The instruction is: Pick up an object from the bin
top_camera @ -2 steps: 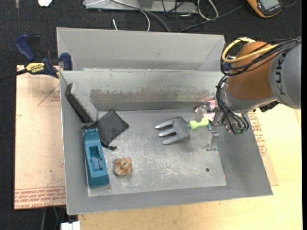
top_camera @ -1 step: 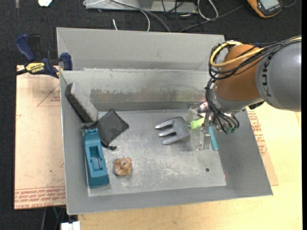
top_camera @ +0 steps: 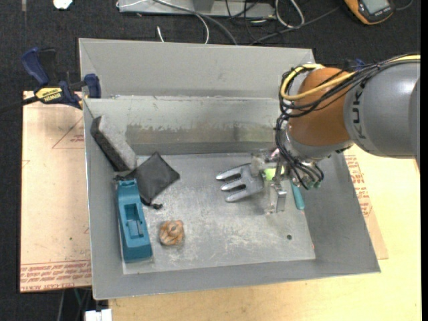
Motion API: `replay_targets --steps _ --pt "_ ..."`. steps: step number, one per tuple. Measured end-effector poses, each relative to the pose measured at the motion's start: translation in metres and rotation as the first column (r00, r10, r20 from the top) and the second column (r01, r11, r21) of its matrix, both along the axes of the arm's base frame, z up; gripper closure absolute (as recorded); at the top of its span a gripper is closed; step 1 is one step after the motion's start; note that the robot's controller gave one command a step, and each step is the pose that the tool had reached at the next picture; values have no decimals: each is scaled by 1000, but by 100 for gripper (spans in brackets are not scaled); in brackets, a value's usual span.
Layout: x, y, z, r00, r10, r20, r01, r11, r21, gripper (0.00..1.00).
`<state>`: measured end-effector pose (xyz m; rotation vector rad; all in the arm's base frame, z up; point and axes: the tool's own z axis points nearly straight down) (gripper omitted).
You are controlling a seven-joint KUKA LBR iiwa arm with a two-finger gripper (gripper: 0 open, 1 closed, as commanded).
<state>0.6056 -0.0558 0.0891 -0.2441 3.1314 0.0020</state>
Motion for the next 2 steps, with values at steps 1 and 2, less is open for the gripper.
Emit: replay_targets --steps 1,2 --pt "25 24 -10 962 274 9 -274 962 -1 0" --pt "17 48 -13 952 306 22 -306 952 -7 100"
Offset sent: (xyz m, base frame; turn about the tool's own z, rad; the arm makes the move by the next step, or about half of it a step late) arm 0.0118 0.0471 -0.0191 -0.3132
